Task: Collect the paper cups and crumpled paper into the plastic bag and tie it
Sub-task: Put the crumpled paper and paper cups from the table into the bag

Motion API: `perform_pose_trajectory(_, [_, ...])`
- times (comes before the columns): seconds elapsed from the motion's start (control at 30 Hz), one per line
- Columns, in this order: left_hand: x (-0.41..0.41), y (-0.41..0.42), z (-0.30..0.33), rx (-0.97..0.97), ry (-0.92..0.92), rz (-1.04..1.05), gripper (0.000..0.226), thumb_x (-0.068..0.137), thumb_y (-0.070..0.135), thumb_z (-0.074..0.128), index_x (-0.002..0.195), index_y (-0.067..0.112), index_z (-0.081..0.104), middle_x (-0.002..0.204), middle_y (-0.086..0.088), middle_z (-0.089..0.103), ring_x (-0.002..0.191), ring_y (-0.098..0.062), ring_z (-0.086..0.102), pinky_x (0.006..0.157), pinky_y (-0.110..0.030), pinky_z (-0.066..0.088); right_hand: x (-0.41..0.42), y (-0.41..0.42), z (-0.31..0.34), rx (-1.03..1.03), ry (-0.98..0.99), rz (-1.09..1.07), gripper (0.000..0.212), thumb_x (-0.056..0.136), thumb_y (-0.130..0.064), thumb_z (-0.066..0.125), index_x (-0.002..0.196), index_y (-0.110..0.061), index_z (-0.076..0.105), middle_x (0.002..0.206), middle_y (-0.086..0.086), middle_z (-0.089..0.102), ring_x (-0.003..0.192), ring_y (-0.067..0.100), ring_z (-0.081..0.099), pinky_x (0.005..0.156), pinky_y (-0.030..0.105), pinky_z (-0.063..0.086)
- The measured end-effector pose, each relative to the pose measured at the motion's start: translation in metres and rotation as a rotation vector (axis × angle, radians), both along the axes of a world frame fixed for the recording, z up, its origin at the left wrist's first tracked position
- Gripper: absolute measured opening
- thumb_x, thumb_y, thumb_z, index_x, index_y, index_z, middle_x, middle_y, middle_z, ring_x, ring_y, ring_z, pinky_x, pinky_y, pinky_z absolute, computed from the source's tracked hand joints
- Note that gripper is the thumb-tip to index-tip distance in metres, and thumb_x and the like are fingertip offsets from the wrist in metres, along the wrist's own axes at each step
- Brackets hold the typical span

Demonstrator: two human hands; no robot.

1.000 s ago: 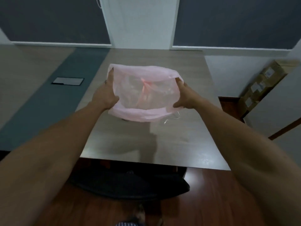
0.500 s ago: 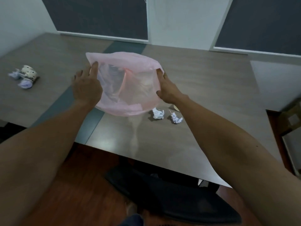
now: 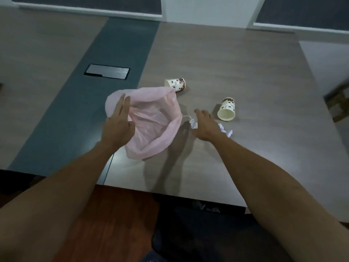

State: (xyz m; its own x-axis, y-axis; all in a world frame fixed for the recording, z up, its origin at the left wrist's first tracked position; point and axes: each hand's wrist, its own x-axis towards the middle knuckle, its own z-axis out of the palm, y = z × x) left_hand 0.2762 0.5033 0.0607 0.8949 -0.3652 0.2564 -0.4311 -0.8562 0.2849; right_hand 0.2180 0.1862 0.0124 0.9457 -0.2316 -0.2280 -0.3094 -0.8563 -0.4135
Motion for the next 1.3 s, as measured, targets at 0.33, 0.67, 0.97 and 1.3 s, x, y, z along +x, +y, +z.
perform_pose_trajectory(0.33, [0.008, -0.016, 0.003, -0.144, 0.032, -0.084, 0.084, 0.083, 0.002, 0.057, 0.159, 0.012, 0.023, 0.165, -0.004, 0.026, 0.126, -0.037, 0.053, 0.082, -0.045, 0.052, -0.013, 0.027, -0.013, 0.279, -0.466, -0.39, 0.037, 0.095, -0.011, 0.055, 0.132, -0.012, 0.054, 0.118, 0.014, 0.065, 0.105, 0.029, 0.062, 0.09, 0.041, 0.051])
perform_pose_trajectory(0.67, [0.001, -0.049, 0.029, -0.317, 0.045, -0.122, 0.081, 0.084, 0.003, 0.054, 0.159, 0.008, 0.023, 0.164, -0.008, 0.029, 0.147, -0.025, 0.031, 0.114, -0.026, 0.025, 0.002, 0.061, 0.02, 0.454, -0.251, -0.2, 0.064, 0.093, -0.025, 0.062, 0.152, -0.021, 0.038, 0.139, 0.009, 0.059, 0.118, 0.029, 0.061, 0.098, 0.045, 0.051])
perform_pose_trajectory(0.97, [0.011, -0.016, 0.027, 0.167, -0.263, -0.028, 0.031, 0.086, 0.021, 0.063, 0.117, 0.021, 0.055, 0.144, -0.013, 0.043, 0.105, -0.035, 0.055, 0.073, -0.045, 0.054, -0.043, -0.047, -0.05, -0.127, 0.185, -0.345, 0.046, 0.101, -0.028, 0.049, 0.146, -0.032, 0.04, 0.155, 0.019, 0.027, 0.142, 0.044, 0.026, 0.113, 0.055, 0.025])
perform_pose_trajectory(1.3, [0.041, -0.046, 0.042, 0.325, 0.029, -0.191, 0.043, 0.087, -0.009, 0.058, 0.127, 0.008, 0.063, 0.152, -0.011, 0.042, 0.131, -0.037, 0.039, 0.085, -0.059, 0.053, -0.031, 0.005, -0.011, 0.51, -0.491, -0.521, 0.031, 0.085, -0.023, 0.067, 0.11, -0.015, 0.051, 0.093, -0.002, 0.066, 0.085, 0.02, 0.066, 0.071, 0.026, 0.045])
